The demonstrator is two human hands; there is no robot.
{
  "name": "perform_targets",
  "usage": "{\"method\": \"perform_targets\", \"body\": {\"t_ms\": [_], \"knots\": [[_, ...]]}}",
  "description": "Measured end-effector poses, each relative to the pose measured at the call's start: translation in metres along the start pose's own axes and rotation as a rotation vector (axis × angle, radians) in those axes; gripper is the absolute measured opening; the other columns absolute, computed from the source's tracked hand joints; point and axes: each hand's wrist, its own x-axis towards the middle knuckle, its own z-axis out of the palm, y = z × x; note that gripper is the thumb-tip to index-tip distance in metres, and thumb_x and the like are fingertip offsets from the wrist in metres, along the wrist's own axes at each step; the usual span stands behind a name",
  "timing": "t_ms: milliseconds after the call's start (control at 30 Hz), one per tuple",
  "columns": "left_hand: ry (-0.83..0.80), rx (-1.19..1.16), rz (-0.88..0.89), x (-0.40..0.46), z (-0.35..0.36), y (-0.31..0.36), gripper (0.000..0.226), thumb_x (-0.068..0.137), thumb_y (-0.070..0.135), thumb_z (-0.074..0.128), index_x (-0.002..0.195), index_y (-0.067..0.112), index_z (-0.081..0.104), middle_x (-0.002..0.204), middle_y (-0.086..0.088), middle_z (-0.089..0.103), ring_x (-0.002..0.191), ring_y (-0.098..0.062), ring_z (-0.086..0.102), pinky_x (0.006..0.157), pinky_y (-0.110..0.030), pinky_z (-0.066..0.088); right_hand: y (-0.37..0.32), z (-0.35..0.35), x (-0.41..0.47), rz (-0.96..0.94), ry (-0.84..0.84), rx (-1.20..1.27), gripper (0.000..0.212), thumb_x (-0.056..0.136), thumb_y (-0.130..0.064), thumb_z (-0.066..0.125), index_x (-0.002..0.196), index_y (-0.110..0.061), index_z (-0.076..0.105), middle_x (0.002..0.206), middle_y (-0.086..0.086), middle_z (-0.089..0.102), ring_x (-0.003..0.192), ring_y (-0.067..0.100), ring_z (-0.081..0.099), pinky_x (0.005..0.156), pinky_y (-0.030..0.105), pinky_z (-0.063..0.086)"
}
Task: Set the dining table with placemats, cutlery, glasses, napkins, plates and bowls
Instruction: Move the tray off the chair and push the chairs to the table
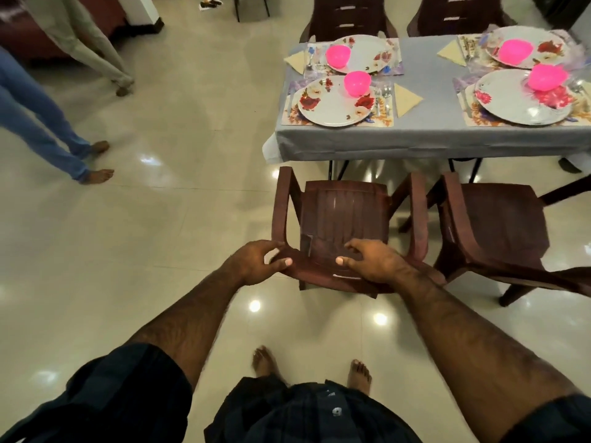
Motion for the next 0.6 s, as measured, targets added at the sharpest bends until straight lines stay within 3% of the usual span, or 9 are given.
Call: {"method": "perform_targets", "body": {"t_ms": [133,300,400,500,600], "knots": [[0.07,-0.121,-0.083,0.009,-0.03,-0.068,0.076,0.091,0.073,0.062,0.155,0.033,0.05,0.16,0.003,0.049,0.146,-0.019,0.047,0.119,-0.039,0.039,-0.072,0.02,0.05,-0.079,-0.026,-0.007,0.07,0.089,-0.074,0.057,0.141,-0.027,0.059,0.136,-0.002,0.065,0.121,0.022,0.062,0.103,0.043,0.053],[0.084,-0.196,-0.157,0.018,-0.075,-0.184,0.085,0.086,0.082,0.057,0.157,0.036,0.045,0.162,0.003,0.046,0.146,-0.017,0.046,0.12,-0.038,0.04,-0.165,0.045,0.143,-0.097,-0.059,-0.091,0.068,0.087,-0.075,0.055,0.131,-0.025,0.064,0.124,0.003,0.07,0.114,0.026,0.067,0.096,0.037,0.054],[0.061,-0.19,-0.221,0.01,-0.107,-0.25,0.089,0.085,0.085,0.055,0.157,0.034,0.043,0.161,0.001,0.047,0.147,-0.018,0.045,0.12,-0.04,0.039,-0.218,0.055,0.186,-0.057,-0.088,-0.081,0.062,0.095,-0.058,0.066,0.139,-0.015,0.061,0.138,0.009,0.065,0.125,0.03,0.062,0.103,0.034,0.048],[0.005,-0.169,-0.26,0.007,-0.142,-0.303,0.11,0.07,0.102,0.04,0.158,0.036,0.04,0.159,0.0,0.05,0.146,-0.02,0.046,0.119,-0.044,0.04,-0.25,0.065,0.218,-0.039,-0.096,-0.098,0.073,0.093,-0.063,0.065,0.147,-0.016,0.053,0.149,0.009,0.057,0.134,0.026,0.056,0.11,0.032,0.045],[-0.002,-0.184,-0.292,0.03,-0.174,-0.345,0.103,0.075,0.097,0.046,0.157,0.035,0.041,0.156,-0.001,0.052,0.141,-0.02,0.051,0.115,-0.044,0.045,-0.275,0.067,0.254,-0.019,-0.115,-0.043,0.075,0.094,-0.062,0.063,0.153,-0.02,0.045,0.155,0.009,0.05,0.138,0.028,0.052,0.113,0.04,0.045]]}}
